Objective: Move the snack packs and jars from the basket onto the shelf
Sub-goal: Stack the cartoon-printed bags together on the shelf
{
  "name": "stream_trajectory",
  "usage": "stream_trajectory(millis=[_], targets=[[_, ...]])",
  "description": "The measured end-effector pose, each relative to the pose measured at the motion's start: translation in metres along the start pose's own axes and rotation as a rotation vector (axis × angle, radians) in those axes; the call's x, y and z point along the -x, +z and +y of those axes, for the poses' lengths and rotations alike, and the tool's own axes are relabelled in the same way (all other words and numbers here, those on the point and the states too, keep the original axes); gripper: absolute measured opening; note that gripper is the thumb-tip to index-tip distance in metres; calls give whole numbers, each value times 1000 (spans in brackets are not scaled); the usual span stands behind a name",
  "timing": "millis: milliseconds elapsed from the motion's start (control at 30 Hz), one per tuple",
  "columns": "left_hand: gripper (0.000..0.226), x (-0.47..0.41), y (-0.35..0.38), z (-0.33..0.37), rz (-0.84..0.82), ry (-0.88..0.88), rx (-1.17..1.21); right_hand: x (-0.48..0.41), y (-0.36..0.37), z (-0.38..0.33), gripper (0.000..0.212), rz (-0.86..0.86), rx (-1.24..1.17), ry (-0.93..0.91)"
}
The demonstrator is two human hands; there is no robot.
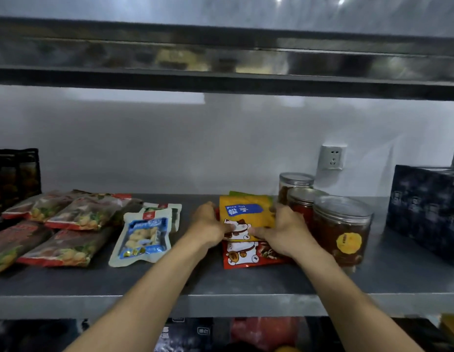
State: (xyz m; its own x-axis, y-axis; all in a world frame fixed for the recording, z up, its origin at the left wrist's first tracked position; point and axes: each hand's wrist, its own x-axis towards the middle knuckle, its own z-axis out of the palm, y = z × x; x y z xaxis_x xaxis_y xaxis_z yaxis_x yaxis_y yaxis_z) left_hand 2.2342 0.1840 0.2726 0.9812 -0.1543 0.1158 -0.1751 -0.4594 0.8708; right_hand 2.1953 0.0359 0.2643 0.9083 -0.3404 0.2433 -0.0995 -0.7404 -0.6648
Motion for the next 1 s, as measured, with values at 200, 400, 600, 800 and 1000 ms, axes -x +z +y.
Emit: stream_trajectory(millis=[200, 400, 600, 800, 1000], targets=[[51, -5, -11, -8, 41, 85, 80, 3, -1, -13, 67, 94, -91, -52], [43, 1, -33, -13, 61, 44, 316, 3, 1, -15, 105, -107, -303, 76], [39, 2, -53, -29, 153, 11, 394, 3, 12, -11, 123, -164, -410, 169], [41, 1, -61, -44, 132, -37, 316, -6, 7, -7, 72, 126, -488, 109], [48, 3, -55, -48, 31, -9, 91, -1, -24, -24, 41, 486, -232, -34]])
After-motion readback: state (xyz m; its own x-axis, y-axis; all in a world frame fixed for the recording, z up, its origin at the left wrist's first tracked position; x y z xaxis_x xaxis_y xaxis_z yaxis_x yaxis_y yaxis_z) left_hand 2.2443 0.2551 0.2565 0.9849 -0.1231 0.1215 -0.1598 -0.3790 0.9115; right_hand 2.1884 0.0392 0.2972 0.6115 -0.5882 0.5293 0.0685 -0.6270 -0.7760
